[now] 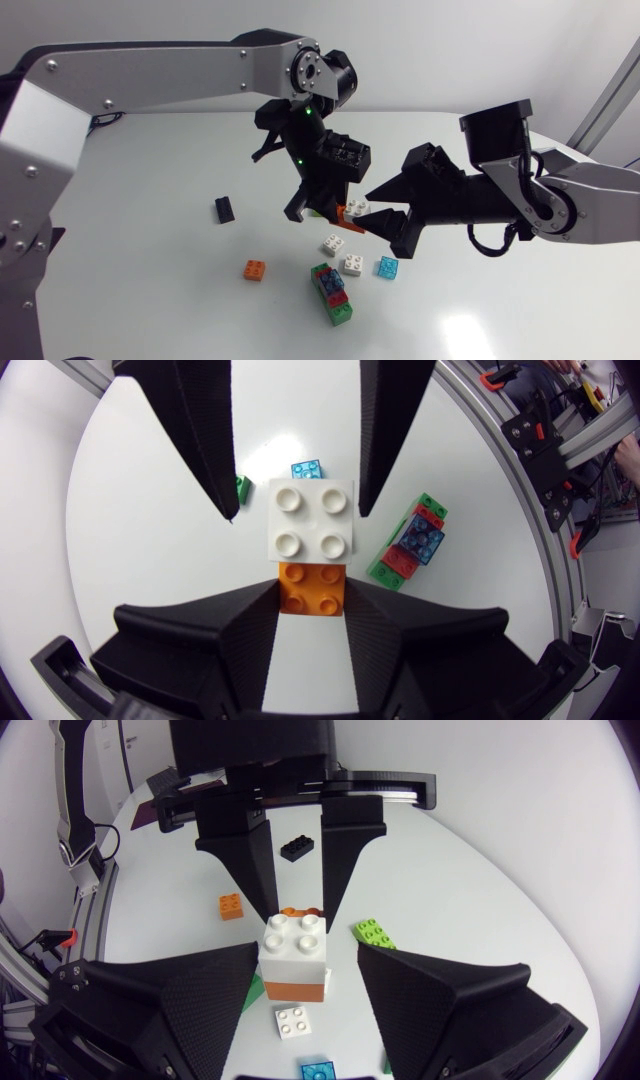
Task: Separate the duplo bricks
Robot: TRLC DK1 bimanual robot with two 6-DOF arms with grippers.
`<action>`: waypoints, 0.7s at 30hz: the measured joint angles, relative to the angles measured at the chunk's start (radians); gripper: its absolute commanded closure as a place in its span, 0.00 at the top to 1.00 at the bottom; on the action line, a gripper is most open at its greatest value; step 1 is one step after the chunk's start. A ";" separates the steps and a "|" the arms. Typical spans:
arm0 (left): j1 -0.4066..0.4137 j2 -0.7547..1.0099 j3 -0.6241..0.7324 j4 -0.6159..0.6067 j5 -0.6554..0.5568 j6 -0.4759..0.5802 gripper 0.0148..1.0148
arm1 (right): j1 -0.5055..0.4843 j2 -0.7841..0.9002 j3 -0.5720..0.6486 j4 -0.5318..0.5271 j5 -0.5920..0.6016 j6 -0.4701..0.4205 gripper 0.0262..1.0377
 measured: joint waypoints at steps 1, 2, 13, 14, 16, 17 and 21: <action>0.000 0.000 0.000 0.002 0.000 0.000 0.20 | 0.000 0.000 0.000 0.000 0.000 0.000 0.56; 0.000 0.000 0.000 0.005 0.000 0.000 0.20 | 0.000 0.000 0.000 0.000 0.000 0.000 0.55; 0.000 -0.001 0.000 0.007 0.000 -0.002 0.20 | 0.014 0.017 -0.013 0.002 0.000 0.000 0.33; 0.000 -0.001 0.000 0.006 0.000 -0.005 0.20 | 0.014 0.017 -0.013 0.002 0.001 0.000 0.33; 0.000 -0.002 -0.001 0.006 0.001 -0.011 0.20 | 0.014 0.017 -0.013 0.002 0.001 0.000 0.33; 0.000 -0.002 -0.001 0.006 0.001 -0.016 0.20 | 0.014 0.017 -0.013 0.002 0.001 0.000 0.33; 0.000 -0.004 -0.008 0.007 0.002 -0.019 0.20 | 0.016 0.017 -0.013 0.000 0.001 0.000 0.32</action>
